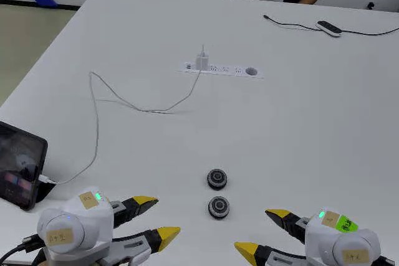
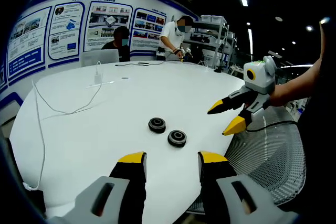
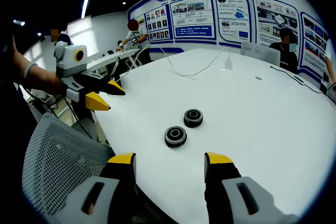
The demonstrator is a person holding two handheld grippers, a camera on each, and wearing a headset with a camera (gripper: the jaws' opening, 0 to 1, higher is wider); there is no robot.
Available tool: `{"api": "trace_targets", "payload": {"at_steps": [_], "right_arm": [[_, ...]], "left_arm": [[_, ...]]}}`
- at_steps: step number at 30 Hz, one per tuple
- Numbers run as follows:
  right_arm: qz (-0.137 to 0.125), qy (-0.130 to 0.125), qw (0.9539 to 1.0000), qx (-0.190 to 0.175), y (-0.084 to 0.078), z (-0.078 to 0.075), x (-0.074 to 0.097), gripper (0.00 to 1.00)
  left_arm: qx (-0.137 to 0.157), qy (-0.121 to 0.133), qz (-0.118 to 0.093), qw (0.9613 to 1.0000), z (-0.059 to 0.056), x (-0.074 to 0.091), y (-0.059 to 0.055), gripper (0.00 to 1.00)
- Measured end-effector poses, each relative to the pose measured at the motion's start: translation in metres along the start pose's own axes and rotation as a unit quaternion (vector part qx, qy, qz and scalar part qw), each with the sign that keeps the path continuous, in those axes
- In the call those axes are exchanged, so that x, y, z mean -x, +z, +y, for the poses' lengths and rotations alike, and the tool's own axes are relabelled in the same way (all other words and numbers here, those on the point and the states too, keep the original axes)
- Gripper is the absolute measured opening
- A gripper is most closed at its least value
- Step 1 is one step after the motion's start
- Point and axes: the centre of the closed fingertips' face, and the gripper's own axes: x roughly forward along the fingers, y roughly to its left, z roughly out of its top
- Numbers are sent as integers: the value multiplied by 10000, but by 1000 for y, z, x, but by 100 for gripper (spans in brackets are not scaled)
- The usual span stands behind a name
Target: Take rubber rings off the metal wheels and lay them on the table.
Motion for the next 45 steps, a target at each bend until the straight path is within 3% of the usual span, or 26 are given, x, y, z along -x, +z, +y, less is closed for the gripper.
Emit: {"api": "trace_targets", "payload": {"at_steps": [27,45], "right_arm": [[93,46,9994,-325,-3,-4,-18,33],[91,54,9990,-441,0,-7,-28,26]], "left_arm": [[-334,-309,253,9986,-10,-28,2,27],[-638,-498,464,9956,-12,-50,3,19]]}}
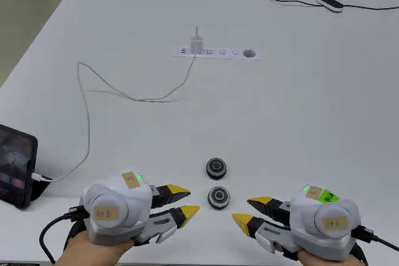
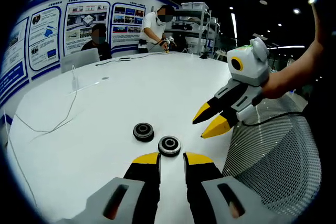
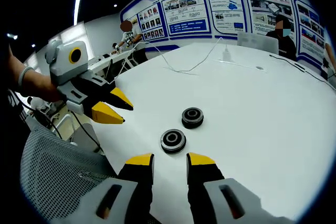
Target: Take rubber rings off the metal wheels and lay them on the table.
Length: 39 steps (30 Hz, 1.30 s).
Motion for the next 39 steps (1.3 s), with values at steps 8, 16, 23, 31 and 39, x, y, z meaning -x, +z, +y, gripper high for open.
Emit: {"api": "trace_targets", "payload": {"at_steps": [8,16,23,31,39], "right_arm": [[6,35,10000,-41,1,1,-4,21],[10,28,9999,-100,1,0,-7,18],[-2,12,9998,-182,0,-2,-9,18],[-6,11,9997,-226,-2,-2,-10,18],[-44,-3,9996,-274,0,-5,-11,18]], "left_arm": [[-162,-50,135,9998,0,-10,1,14],[-302,-78,279,9991,2,-23,3,13],[-495,-150,432,9977,1,-38,4,14],[-664,-253,565,9959,-2,-52,6,13],[-808,-314,704,9937,-3,-61,3,13]]}}
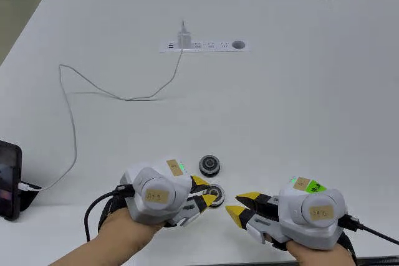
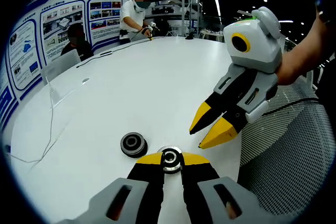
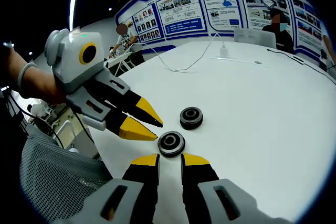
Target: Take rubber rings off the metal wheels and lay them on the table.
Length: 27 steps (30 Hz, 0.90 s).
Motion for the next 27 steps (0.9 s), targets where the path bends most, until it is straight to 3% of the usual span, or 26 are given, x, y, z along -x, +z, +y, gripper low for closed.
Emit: {"api": "trace_targets", "payload": {"at_steps": [20,27], "right_arm": [[-62,-27,9998,-208,-1,-3,-5,17],[-82,-19,9995,-292,-4,-3,-6,17]], "left_arm": [[-195,-36,370,9991,5,-16,-14,14],[-361,-100,455,9983,3,-20,-15,14]]}}
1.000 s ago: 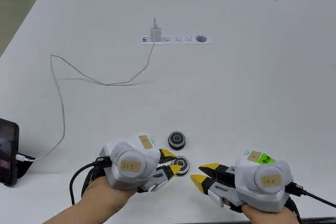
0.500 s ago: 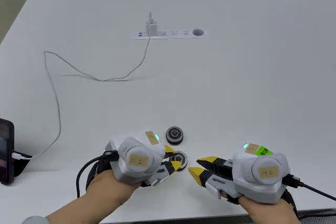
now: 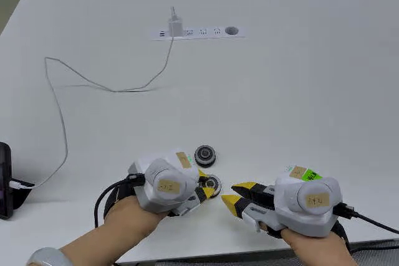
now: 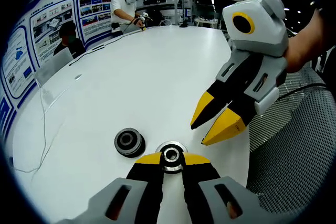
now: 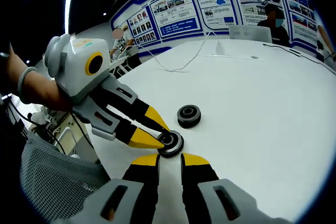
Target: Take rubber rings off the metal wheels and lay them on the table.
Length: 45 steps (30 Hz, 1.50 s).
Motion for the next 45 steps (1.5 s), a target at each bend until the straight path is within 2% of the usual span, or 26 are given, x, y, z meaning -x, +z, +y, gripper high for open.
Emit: {"api": "trace_targets", "payload": {"at_steps": [6,8,14,21,33,39,41,43,45], "right_arm": [[-9,-4,10000,-41,-1,-1,0,18],[-11,-12,10000,-43,-1,-2,-1,18],[-29,-9,10000,-65,1,-4,-2,18],[-73,8,9998,-182,4,-5,-5,18],[-106,34,9984,-553,5,-9,-14,16],[-180,46,9941,-1068,6,-13,-19,16],[-188,70,9909,-1331,5,-13,-21,16],[-229,61,9892,-1446,5,-16,-22,16],[-251,102,9847,-1720,4,-16,-23,16]], "left_arm": [[-181,3,25,9998,1,-1,1,14],[-240,5,99,9997,1,-2,-2,14],[-181,-46,25,9998,1,-2,0,14],[-112,-66,30,9999,2,-2,-2,13],[-113,-62,-1,9999,2,-2,-2,13],[-114,-50,-20,9999,2,-2,-2,12],[-119,-42,-24,9999,1,-2,-2,12],[-109,-39,-32,9999,1,-2,-2,12],[-109,-37,-39,9999,1,-2,-1,12]]}}
